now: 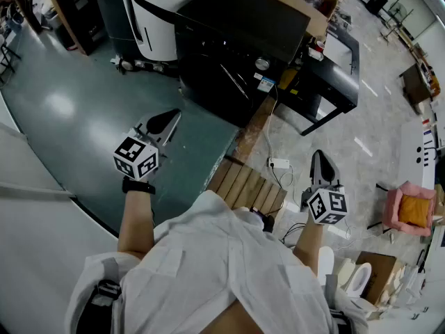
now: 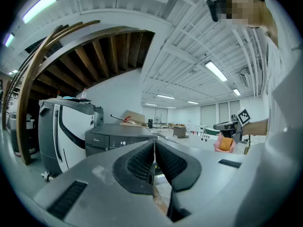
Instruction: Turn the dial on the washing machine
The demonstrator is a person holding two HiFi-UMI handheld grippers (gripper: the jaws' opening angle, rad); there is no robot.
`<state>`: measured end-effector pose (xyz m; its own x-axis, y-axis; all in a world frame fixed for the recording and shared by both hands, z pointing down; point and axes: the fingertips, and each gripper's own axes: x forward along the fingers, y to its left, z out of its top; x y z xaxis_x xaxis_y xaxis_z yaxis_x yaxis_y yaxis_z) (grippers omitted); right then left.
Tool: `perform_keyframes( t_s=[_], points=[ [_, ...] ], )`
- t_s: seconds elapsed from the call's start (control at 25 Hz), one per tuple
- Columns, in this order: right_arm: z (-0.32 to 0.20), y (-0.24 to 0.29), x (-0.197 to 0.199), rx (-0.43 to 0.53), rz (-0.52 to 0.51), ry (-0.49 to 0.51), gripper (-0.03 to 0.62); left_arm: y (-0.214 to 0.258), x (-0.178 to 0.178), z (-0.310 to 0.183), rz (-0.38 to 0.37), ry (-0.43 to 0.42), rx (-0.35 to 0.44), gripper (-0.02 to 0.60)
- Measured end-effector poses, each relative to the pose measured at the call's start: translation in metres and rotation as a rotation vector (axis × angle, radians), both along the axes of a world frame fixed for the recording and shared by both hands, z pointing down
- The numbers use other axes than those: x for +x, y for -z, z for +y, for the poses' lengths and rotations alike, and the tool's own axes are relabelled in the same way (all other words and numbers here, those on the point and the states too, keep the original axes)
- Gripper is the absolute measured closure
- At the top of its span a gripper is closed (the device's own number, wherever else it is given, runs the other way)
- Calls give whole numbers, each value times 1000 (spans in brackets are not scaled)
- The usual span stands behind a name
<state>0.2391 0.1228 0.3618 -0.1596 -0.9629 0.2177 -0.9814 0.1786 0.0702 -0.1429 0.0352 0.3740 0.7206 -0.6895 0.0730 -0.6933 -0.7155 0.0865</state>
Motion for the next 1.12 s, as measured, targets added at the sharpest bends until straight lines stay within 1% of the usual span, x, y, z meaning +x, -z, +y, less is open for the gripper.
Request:
perform_keyframes(
  t_s=[0.44, 0.6, 0.72, 0.92, 1.04, 1.12],
  points=[
    [0, 0, -7, 1, 3, 10, 594, 0, -6, 1, 3, 6, 5, 565],
    [-4, -1, -9, 12, -27, 17, 593, -3, -8, 2, 4, 4, -1, 565],
    [-7, -3, -17, 19, -54, 44, 592, -4, -12, 1, 10, 11, -4, 565],
    [-18, -10, -28, 1, -58, 72, 592, -8, -14, -2, 13, 16, -11, 565],
    [-32, -10, -37, -1, -75, 117, 592, -8, -15, -11, 15, 23, -16, 565],
    [-47, -12, -42, -7, -62, 146, 591, -9, -15, -20, 14, 31, -18, 565]
  ],
)
